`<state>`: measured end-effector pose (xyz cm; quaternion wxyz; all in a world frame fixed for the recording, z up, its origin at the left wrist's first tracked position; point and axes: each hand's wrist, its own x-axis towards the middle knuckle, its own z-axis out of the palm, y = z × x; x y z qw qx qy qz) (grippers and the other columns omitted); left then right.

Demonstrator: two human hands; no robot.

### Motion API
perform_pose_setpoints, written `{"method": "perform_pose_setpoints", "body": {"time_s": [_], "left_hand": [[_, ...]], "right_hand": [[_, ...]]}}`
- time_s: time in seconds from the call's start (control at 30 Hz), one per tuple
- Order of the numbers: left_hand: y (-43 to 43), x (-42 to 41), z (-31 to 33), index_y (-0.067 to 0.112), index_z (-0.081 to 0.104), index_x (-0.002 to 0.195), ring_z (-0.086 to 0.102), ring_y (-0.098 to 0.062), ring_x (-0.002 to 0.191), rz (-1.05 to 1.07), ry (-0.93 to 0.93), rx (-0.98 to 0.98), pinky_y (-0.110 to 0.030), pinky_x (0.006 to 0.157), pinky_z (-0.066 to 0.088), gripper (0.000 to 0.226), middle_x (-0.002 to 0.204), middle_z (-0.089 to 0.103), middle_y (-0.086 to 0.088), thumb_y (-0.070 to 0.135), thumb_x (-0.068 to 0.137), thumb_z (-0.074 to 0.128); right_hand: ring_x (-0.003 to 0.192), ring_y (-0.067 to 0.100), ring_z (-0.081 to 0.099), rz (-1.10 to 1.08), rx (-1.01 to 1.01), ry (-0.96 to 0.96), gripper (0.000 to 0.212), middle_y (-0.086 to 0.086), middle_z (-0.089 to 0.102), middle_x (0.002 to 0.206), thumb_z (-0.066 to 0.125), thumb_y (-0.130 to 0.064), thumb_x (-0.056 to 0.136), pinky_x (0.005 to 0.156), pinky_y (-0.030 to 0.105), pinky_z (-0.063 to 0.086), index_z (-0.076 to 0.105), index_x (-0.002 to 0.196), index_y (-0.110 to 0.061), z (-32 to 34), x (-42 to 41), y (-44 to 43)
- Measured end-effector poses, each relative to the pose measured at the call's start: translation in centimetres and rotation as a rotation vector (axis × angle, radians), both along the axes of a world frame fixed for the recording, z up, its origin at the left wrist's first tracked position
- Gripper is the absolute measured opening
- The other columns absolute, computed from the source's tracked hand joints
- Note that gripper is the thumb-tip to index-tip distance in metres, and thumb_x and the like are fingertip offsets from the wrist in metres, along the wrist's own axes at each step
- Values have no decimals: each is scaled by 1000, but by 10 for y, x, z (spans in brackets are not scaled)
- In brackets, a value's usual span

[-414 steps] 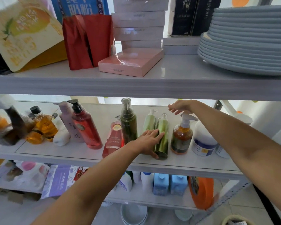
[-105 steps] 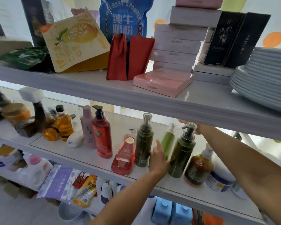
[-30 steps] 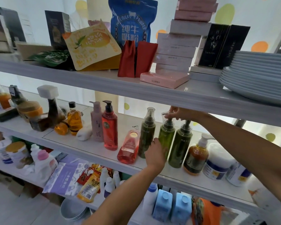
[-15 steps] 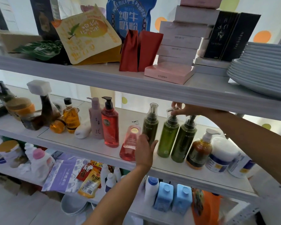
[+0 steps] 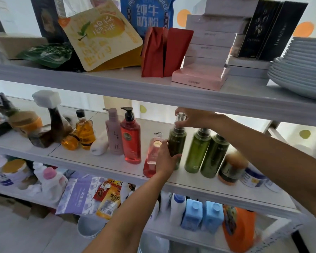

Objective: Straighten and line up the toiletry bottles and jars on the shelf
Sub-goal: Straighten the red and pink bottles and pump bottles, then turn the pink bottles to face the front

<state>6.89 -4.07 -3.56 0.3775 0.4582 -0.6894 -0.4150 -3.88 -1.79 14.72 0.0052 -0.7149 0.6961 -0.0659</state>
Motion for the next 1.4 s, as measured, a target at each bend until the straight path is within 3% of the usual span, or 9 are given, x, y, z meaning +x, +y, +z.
{"method": "perform_pose_setpoints", "body": {"time_s": [0.13,0.43,0.63,0.8,0.93,1.03,1.13,1.23,1.4], "left_hand": [[1,-5,0,18,43,124,55,-23,113,-46,14,13,-36,94,48,55,122,58,-6,15,78,74],[6,-4,-2,21,38,128,52,-21,116,-92,-71,-35,-39,99,47,60,125,52,-3,24,80,74],[14,36,-3,15,38,133,50,-23,117,151,-265,-80,-36,97,48,63,129,48,-7,42,84,67],[18,72,-7,13,41,128,47,-25,120,291,-408,172,-36,100,43,59,131,47,-9,48,86,62],[1,86,-3,2,48,125,48,-30,123,122,-441,395,-37,101,41,61,132,51,-17,49,88,59],[-12,93,6,-1,50,118,59,-27,103,-52,-343,500,-30,80,52,49,110,59,-14,37,90,61],[-22,99,15,7,52,99,55,-18,75,-169,-314,560,-18,55,43,31,85,54,-5,35,90,62],[-30,102,13,19,41,73,54,-15,67,-201,-306,584,-20,59,46,32,72,52,0,35,87,65],[-37,100,10,16,44,77,54,-18,87,-214,-261,604,-27,78,51,24,82,53,-2,23,90,62]], "right_hand": [[89,16,51,-38,-12,27,40,4,62,112,60,-37,88,76,24,34,54,121,-14,-1,-9,4],[102,19,57,-31,23,74,49,4,60,121,57,-49,87,82,26,39,53,123,-15,3,-3,13],[122,23,50,44,-161,230,53,2,52,134,48,-48,93,98,36,40,43,136,-17,0,31,10],[130,23,44,48,-66,-93,43,5,43,141,45,-27,96,104,39,41,41,138,-16,-35,72,-10],[132,27,41,-70,143,-207,47,13,38,146,40,-11,96,109,36,34,35,143,-9,-91,90,-29],[129,30,43,-286,195,-285,52,16,39,145,48,-7,91,104,35,41,35,141,-4,-125,94,-47],[123,33,46,-521,256,-346,58,18,43,138,55,-21,92,96,36,44,30,141,-3,-135,94,-67],[119,32,52,-710,305,-512,80,18,48,133,64,-33,86,92,36,48,20,144,-1,-145,91,-85],[126,34,46,-902,396,-652,104,18,40,142,79,-38,72,105,42,42,16,147,-2,-165,92,-93]]}}
